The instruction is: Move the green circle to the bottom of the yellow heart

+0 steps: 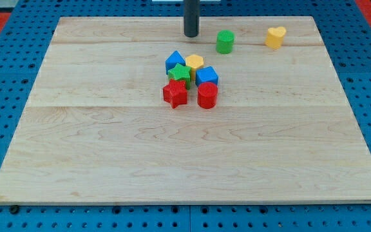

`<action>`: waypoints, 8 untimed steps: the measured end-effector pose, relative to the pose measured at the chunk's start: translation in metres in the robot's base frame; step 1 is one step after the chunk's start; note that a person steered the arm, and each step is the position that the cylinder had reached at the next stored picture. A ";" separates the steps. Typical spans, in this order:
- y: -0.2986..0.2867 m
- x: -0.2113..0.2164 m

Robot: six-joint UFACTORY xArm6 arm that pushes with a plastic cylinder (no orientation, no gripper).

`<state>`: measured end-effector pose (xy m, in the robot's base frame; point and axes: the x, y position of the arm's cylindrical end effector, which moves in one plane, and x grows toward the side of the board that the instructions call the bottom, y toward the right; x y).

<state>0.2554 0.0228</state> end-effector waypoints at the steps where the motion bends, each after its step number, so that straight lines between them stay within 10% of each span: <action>1: 0.044 0.022; 4: 0.030 -0.030; 8: 0.120 0.048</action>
<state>0.3033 0.1430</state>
